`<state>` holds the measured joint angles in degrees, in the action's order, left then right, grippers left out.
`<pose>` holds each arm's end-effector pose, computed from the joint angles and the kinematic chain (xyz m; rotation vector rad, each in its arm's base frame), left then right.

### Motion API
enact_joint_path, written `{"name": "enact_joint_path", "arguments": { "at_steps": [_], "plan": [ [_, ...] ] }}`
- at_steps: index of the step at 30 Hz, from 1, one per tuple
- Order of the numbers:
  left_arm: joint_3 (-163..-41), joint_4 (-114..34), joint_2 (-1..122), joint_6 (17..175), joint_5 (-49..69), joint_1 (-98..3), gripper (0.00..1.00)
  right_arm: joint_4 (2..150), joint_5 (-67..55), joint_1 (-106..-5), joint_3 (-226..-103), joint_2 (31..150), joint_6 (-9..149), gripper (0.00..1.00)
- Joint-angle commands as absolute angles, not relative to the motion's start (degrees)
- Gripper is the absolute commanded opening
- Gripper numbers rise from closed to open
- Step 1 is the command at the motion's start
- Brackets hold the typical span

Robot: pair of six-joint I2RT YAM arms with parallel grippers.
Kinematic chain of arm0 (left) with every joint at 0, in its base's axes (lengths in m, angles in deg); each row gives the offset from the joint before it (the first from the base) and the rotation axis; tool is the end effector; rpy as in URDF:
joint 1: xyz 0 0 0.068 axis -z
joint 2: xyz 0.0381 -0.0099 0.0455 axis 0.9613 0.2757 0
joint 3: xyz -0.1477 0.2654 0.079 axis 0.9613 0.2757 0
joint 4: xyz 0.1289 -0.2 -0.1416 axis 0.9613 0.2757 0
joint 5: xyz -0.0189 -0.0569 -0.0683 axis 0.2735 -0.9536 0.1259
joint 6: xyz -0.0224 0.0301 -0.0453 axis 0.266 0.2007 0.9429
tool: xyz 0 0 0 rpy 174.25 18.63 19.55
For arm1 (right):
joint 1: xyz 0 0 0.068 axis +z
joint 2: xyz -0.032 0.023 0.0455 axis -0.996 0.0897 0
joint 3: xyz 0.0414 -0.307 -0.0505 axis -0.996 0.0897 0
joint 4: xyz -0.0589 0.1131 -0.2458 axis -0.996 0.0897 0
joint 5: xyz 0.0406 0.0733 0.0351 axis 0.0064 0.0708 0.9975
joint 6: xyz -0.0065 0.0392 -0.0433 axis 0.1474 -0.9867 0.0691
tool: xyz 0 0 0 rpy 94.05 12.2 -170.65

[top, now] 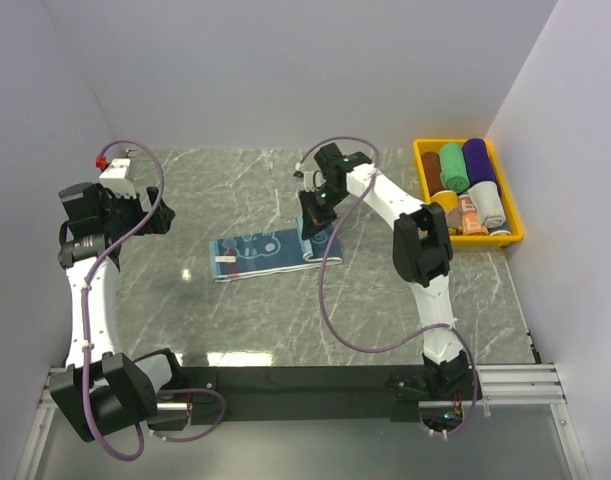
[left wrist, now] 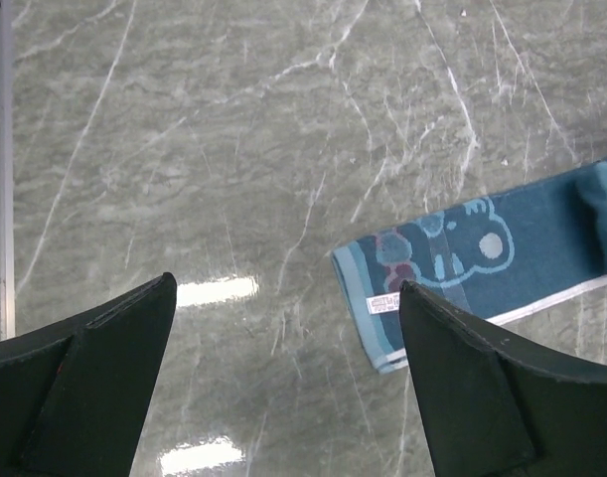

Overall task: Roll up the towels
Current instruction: Fold the towel

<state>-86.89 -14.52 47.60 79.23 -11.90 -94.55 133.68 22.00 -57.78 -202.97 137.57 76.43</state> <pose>0.2339 0.0650 0.3662 0.0445 2.0124 -0.2593 0.4428 0.2543 0.2463 -0.7907 2.7215 0.9874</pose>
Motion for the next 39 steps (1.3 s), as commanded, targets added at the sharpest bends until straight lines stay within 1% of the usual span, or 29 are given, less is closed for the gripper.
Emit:
{"name": "enact_joint_path", "arguments": {
  "at_steps": [1, 16, 28, 29, 30, 32, 33, 35, 36, 37, 39],
  "plan": [
    [-86.97, -12.32, 46.75, 79.08, -11.06, -94.48, 0.99, 135.12, 25.32, -56.29, -206.61, 139.92, 74.18, 0.00],
    [-85.03, -10.48, 46.58, 79.43, -11.15, -94.48, 0.99, 132.31, 27.08, -51.81, -209.07, 144.41, 70.75, 0.00],
    [-83.19, -7.93, 45.52, 80.05, -11.76, -94.39, 0.99, 129.76, 27.35, -51.45, -213.55, 149.15, 69.08, 0.01],
    [-82.49, -7.75, 45.44, 79.87, -12.11, -94.21, 0.99, 130.02, 27.08, -51.37, -214.08, 149.33, 69.34, 0.04],
    [-81.96, -7.23, 45.52, 79.52, -12.72, -93.95, 1.00, 130.28, 26.56, -51.54, -214.87, 149.25, 69.78, 0.11],
    [-81.00, -6.87, 45.61, 78.65, -12.21, -92.38, 0.99, 130.03, 27.43, -52.50, -215.23, 148.20, 70.22, 0.13],
    [-80.82, -6.96, 45.78, 78.55, -12.03, -91.93, 0.99, 129.59, 28.13, -53.03, -214.88, 147.58, 70.22, 0.21],
    [-80.64, -6.78, 47.09, 78.64, -11.94, -90.44, 0.99, 128.71, 29.62, -54.26, -214.26, 145.21, 70.66, 0.33],
    [-80.55, -6.78, 47.63, 78.90, -12.29, -90.09, 0.99, 128.70, 29.80, -55.57, -213.74, 144.42, 71.27, 0.43],
    [-80.55, -6.70, 48.33, 79.08, -12.81, -89.56, 0.99, 128.79, 30.15, -56.37, -213.56, 143.02, 71.88, 0.48],
    [-80.20, -7.13, 50.17, 80.40, -12.99, -87.10, 0.93, 130.28, 31.03, -58.91, -213.21, 141.96, 74.33, 0.52]
  ]
}}
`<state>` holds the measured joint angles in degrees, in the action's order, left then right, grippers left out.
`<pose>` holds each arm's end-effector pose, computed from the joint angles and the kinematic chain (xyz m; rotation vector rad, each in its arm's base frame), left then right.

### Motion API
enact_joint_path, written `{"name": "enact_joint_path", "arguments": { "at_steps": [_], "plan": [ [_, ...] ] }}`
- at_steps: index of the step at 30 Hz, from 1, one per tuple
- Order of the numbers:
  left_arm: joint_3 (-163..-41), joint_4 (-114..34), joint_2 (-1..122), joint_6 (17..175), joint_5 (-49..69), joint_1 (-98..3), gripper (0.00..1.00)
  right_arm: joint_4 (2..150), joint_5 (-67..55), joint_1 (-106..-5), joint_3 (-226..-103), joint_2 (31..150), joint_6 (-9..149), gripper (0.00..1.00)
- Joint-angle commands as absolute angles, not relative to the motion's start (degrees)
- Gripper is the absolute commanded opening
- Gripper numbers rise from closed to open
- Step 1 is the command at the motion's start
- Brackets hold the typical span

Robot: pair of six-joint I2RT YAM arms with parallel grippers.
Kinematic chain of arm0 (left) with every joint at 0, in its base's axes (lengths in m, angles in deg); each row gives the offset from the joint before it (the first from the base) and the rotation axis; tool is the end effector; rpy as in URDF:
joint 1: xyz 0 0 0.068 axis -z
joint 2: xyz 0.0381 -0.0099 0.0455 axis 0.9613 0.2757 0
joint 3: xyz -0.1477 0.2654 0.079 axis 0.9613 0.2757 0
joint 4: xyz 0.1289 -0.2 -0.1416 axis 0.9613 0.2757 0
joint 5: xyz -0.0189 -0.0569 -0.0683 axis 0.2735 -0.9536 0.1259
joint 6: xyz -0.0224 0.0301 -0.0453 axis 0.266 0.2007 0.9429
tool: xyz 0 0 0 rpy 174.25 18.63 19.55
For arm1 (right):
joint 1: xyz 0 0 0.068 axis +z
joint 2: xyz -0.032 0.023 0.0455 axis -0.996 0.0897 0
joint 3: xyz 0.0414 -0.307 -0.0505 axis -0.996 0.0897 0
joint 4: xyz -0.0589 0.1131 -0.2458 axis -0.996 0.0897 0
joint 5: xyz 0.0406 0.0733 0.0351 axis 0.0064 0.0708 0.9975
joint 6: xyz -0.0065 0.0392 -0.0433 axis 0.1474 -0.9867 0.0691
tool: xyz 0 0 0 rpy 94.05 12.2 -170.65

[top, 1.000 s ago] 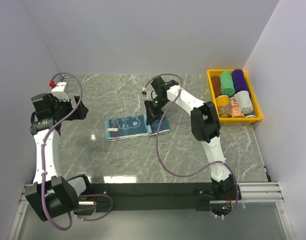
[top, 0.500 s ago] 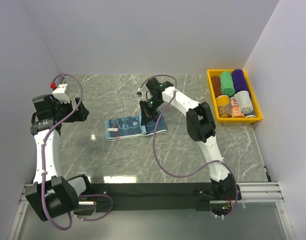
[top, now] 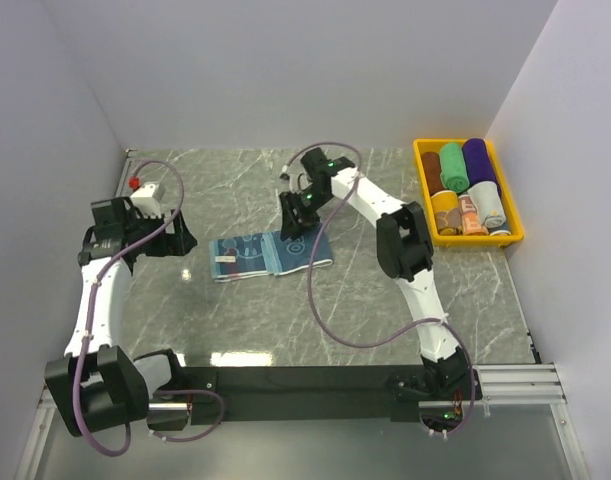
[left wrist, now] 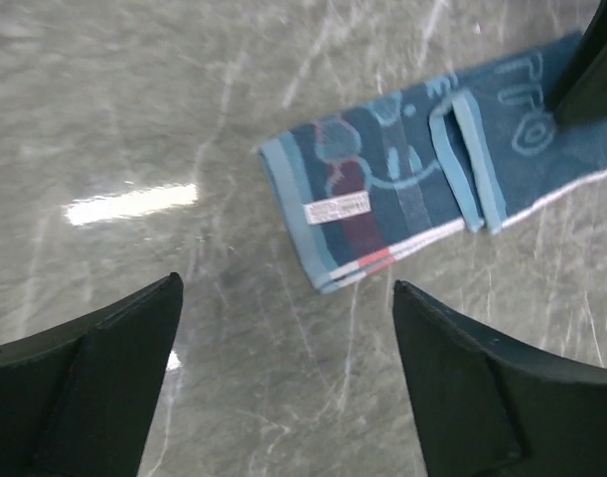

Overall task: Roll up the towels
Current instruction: Fold the towel

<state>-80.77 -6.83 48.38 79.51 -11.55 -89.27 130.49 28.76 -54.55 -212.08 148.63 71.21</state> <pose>0.2286 0.0406 0.3130 0.0497 2.2441 -0.4144 0.4635 0.3042 0.2002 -0.7824 2.7214 1.1868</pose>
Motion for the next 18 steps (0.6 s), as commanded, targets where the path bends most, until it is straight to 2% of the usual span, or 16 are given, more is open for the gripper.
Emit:
{"name": "enact_joint_path", "arguments": {
  "at_steps": [1, 3, 4, 9, 10, 18],
  "plan": [
    [-80.11, -7.40, 50.88, 80.83, -13.08, -86.05, 0.90, 130.81, 30.77, -59.62, -213.12, 141.25, 75.31, 0.52],
    [-79.67, -8.62, 53.07, 82.76, -11.86, -82.10, 0.79, 131.25, 27.10, -61.38, -212.33, 140.98, 76.28, 0.45],
    [-79.67, -9.15, 54.21, 83.38, -11.33, -80.60, 0.69, 132.12, 25.43, -62.52, -212.68, 141.51, 78.20, 0.44],
    [-80.81, -11.26, 64.05, 87.78, -11.15, -74.44, 0.54, 132.66, 16.89, -62.79, -212.86, 145.10, 82.43, 0.36],
    [-81.25, -11.44, 65.29, 87.69, -11.06, -74.26, 0.48, 132.49, 16.36, -62.79, -212.68, 145.64, 82.52, 0.35],
    [-92.14, -7.49, 82.86, 86.38, -10.45, -72.59, 0.30, 130.03, 14.95, -62.44, -202.50, 145.04, 84.02, 0.22]
  ]
}}
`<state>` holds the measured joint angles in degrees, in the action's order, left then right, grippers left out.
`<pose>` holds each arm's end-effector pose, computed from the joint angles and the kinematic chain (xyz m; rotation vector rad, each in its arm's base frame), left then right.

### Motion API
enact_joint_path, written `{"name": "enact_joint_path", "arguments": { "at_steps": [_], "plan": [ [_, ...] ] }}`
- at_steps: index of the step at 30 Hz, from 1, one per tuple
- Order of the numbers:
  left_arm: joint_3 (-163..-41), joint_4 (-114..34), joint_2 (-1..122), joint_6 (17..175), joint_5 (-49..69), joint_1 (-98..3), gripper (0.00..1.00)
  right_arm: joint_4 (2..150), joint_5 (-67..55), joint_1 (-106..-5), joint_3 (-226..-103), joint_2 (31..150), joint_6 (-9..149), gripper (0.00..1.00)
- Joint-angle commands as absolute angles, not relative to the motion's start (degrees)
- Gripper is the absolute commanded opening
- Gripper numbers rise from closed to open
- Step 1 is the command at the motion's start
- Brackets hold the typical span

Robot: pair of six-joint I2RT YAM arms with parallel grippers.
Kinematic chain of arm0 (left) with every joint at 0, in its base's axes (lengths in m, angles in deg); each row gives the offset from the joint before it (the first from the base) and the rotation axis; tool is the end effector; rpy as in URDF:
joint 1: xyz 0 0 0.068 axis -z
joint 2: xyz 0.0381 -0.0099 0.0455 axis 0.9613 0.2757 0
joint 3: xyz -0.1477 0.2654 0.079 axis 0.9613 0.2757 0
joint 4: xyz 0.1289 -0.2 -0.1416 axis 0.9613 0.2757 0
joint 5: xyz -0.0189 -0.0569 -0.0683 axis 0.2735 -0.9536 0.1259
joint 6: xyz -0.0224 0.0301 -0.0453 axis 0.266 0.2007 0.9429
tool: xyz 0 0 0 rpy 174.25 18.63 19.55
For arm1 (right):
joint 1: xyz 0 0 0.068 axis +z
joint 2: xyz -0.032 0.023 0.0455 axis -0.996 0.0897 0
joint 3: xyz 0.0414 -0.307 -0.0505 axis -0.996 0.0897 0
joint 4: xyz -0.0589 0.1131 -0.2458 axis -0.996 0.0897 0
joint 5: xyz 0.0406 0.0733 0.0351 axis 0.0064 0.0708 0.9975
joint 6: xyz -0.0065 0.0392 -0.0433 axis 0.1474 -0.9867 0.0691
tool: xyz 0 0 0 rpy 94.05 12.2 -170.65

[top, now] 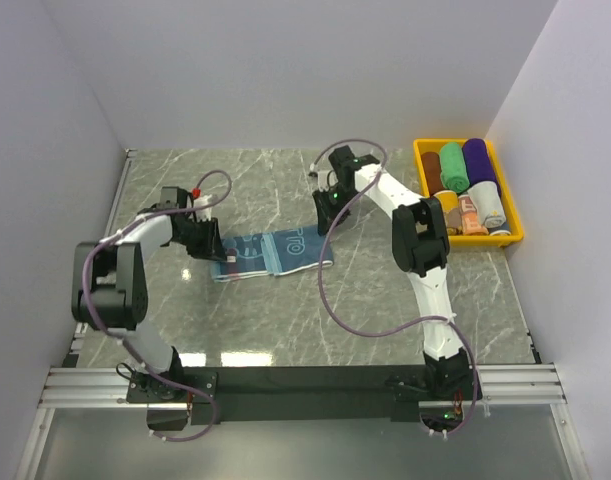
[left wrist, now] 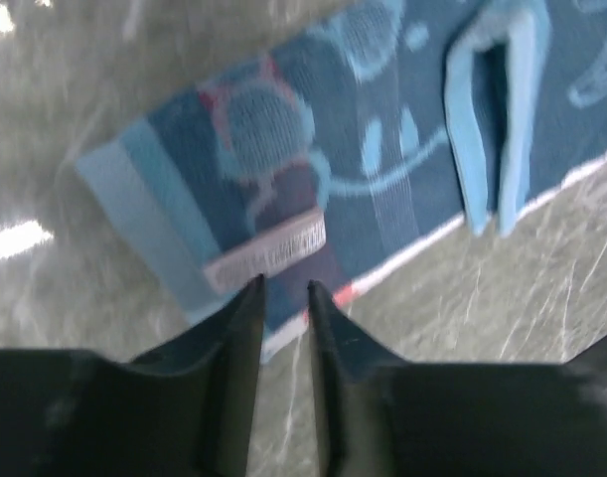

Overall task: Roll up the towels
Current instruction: Fold the towel

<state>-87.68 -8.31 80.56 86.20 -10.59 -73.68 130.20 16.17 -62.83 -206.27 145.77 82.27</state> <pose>0.3358 -0.0223 0.2032 0.1015 2.6775 -0.6947 0.4919 0.2219 0.1910 -0.7767 2.7244 0.8031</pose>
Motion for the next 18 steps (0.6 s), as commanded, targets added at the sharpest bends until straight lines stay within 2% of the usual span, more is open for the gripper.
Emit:
{"name": "enact_joint_path", "arguments": {
  "at_steps": [1, 6, 9, 13, 15, 18],
  "plan": [
    [-94.41, -7.14, 85.49, 86.11, -10.10, -72.59, 0.25, 129.59, 15.30, -62.44, -201.00, 144.33, 84.54, 0.20],
    [-103.65, -4.68, 94.02, 81.90, -7.11, -72.50, 0.17, 127.65, 20.47, -62.09, -187.56, 137.32, 83.15, 0.09],
    [-113.66, -2.92, 101.31, 79.53, -6.66, -72.42, 0.15, 125.90, 29.43, -60.95, -178.34, 132.13, 81.56, 0.10],
    [-131.39, 3.75, 109.41, 76.28, -9.21, -71.98, 0.25, 127.64, 38.93, -57.17, -173.92, 127.54, 84.10, 0.20],
    [-132.23, 4.73, 106.37, 75.57, -9.74, -72.15, 0.33, 130.71, 40.09, -59.61, -178.02, 127.19, 85.77, 0.27],
    [-127.77, 3.41, 100.65, 76.09, -9.92, -72.50, 0.38, 131.87, 38.35, -63.22, -181.29, 127.01, 85.25, 0.31]
  ]
}}
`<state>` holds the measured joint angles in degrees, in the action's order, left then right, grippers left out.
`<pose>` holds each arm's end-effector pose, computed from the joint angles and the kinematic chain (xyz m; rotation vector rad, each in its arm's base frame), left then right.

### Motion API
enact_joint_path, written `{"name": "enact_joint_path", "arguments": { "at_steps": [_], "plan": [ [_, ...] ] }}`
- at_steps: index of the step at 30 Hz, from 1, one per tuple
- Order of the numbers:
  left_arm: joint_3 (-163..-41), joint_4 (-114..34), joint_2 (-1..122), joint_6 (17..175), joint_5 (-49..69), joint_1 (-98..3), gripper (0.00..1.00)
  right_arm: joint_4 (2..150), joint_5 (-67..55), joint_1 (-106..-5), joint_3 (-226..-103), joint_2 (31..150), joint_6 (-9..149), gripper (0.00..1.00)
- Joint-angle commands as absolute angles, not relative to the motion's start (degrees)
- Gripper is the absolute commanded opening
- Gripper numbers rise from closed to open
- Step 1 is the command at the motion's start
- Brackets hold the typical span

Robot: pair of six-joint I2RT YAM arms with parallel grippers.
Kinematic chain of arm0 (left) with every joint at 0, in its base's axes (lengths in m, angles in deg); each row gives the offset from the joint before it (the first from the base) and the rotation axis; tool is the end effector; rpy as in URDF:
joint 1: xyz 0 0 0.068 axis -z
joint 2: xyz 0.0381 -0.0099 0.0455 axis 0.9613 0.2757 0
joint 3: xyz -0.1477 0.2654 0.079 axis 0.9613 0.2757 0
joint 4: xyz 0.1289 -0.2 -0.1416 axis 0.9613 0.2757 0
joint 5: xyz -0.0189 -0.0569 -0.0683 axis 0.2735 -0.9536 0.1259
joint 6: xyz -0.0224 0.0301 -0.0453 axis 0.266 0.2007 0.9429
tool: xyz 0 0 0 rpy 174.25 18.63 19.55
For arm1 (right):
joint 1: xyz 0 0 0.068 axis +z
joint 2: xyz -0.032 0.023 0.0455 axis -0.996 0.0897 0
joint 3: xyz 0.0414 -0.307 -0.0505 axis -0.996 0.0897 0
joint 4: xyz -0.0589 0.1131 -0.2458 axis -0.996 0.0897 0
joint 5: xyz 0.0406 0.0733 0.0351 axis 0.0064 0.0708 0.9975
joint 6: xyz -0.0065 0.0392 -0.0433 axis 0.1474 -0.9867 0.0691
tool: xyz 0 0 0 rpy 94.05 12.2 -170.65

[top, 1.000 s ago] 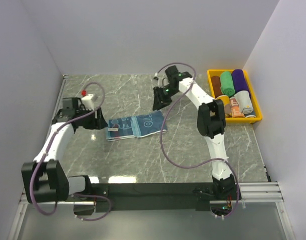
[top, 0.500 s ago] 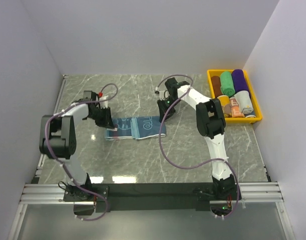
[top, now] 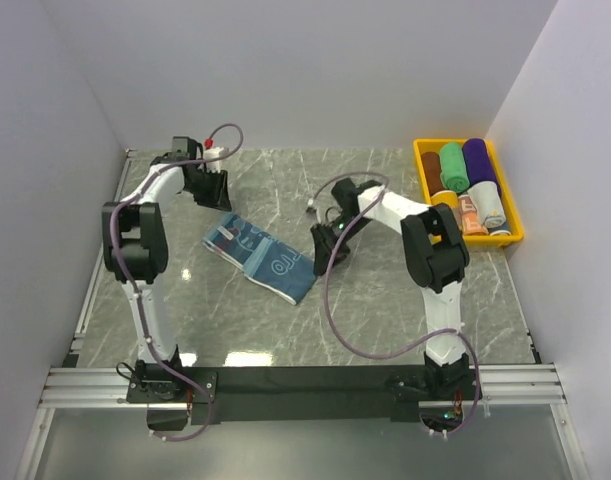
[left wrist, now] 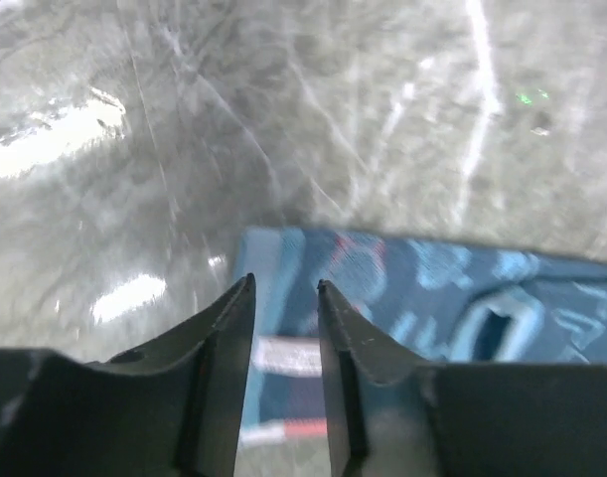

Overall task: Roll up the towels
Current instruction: Fold the towel

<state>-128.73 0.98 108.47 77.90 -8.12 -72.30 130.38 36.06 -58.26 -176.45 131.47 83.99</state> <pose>0.5007 -0.0337 0.2147 0.3278 2.5881 -0.5810 0.3725 0.2229 0.1737 0.8003 -2.6163 -1.2503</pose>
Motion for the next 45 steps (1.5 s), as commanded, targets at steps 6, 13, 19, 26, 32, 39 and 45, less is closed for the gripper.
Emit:
{"name": "enact_joint_path", "arguments": {
  "at_steps": [6, 13, 19, 26, 32, 39, 45],
  "plan": [
    [-109.92, 0.61, 88.07, 78.28, -10.01, -72.68, 0.42, 128.18, 28.50, -63.76, -184.99, 127.71, 83.14, 0.37],
    [-101.65, -1.07, 87.18, 81.54, -8.69, -72.94, 0.44, 128.36, 22.61, -59.89, -191.40, 133.24, 84.10, 0.41],
    [-102.43, -1.95, 90.25, 82.42, -7.81, -73.12, 0.46, 129.58, 20.93, -58.05, -194.92, 136.50, 85.86, 0.45],
    [-104.28, -2.65, 94.38, 83.21, -6.14, -73.47, 0.46, 130.29, 21.28, -56.64, -192.12, 137.73, 87.71, 0.43],
    [-106.39, -2.39, 96.50, 82.68, -5.96, -73.56, 0.45, 126.95, 22.68, -56.64, -185.44, 135.89, 87.62, 0.40],
    [-107.79, -2.04, 98.34, 81.98, -5.44, -73.56, 0.45, 126.25, 24.79, -56.55, -185.34, 135.97, 86.31, 0.40],
    [-108.58, -1.95, 99.22, 81.10, -4.65, -73.56, 0.45, 126.25, 27.95, -57.52, -186.84, 134.31, 84.73, 0.40]
  ]
}}
